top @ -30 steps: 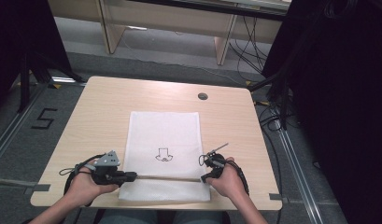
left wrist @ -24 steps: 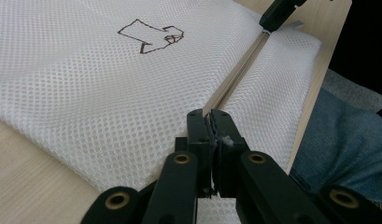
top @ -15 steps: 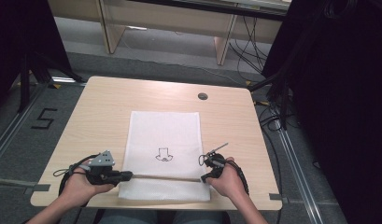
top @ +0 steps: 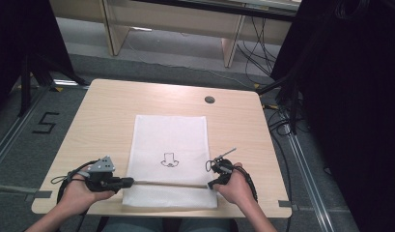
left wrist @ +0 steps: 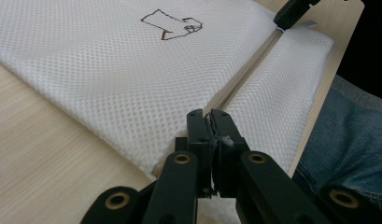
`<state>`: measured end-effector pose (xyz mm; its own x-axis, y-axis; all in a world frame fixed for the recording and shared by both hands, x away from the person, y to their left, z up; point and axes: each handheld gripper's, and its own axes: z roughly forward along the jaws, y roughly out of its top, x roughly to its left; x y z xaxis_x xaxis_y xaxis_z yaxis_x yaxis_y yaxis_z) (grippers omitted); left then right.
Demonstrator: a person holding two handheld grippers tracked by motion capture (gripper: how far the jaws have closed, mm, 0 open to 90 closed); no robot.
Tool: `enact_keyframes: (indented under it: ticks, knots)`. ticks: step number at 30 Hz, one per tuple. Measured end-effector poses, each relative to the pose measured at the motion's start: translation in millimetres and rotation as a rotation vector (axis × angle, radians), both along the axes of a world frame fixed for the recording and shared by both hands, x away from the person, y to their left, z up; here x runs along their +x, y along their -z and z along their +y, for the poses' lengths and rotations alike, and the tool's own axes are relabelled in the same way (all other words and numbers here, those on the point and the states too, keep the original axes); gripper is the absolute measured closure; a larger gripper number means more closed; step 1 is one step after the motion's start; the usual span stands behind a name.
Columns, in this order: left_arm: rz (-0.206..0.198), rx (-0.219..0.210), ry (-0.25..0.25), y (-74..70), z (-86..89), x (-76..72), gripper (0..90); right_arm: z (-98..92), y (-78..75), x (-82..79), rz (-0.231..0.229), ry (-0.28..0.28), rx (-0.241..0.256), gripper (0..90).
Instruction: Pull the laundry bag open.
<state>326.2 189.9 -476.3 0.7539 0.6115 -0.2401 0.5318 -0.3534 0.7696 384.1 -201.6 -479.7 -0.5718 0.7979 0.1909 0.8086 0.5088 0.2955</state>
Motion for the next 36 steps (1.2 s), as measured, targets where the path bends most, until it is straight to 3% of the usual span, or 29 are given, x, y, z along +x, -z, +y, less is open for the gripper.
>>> enact_keyframes:
  ticks: [1,10,13,18,19,25,29,31,33,34,36]
  knots:
    - [-0.015,-0.007,-0.002,0.2,0.8,0.1,87.3,0.0,0.1,0.6,0.002,-0.006,0.003,90.0]
    - [0.004,-0.010,-0.007,0.5,2.2,0.4,87.3,-0.1,0.1,0.2,0.000,-0.002,0.001,90.0]
    - [-0.002,0.016,-0.006,1.6,4.7,-0.5,87.3,-0.3,0.2,0.2,-0.002,-0.002,0.001,90.0]
    - [0.009,0.013,-0.048,2.2,14.5,-2.3,87.3,0.0,0.1,0.4,-0.002,-0.003,0.002,90.0]
    - [0.003,0.001,-0.030,3.0,16.0,-0.9,87.3,0.2,0.2,0.4,-0.003,-0.003,0.002,90.0]
    - [0.026,0.014,-0.034,4.4,15.4,-1.1,87.3,1.2,0.2,-0.5,-0.008,0.011,0.001,90.0]
    - [0.020,0.049,-0.019,6.2,13.6,-1.1,87.3,0.9,0.1,-0.1,-0.006,0.007,-0.004,90.0]
    - [0.036,0.061,-0.030,6.7,12.7,-1.9,87.3,1.4,0.9,-0.6,-0.012,0.013,0.006,90.0]
    - [0.025,0.081,-0.006,7.6,12.8,-1.1,87.2,1.5,0.6,-0.5,-0.012,0.009,0.006,90.0]
    - [0.039,0.069,-0.016,9.3,11.0,-2.1,87.2,1.3,0.9,-0.3,-0.015,0.005,0.005,90.0]
    - [0.027,0.101,0.006,9.3,10.5,-1.4,87.2,1.0,0.9,0.5,-0.022,-0.012,-0.005,90.0]
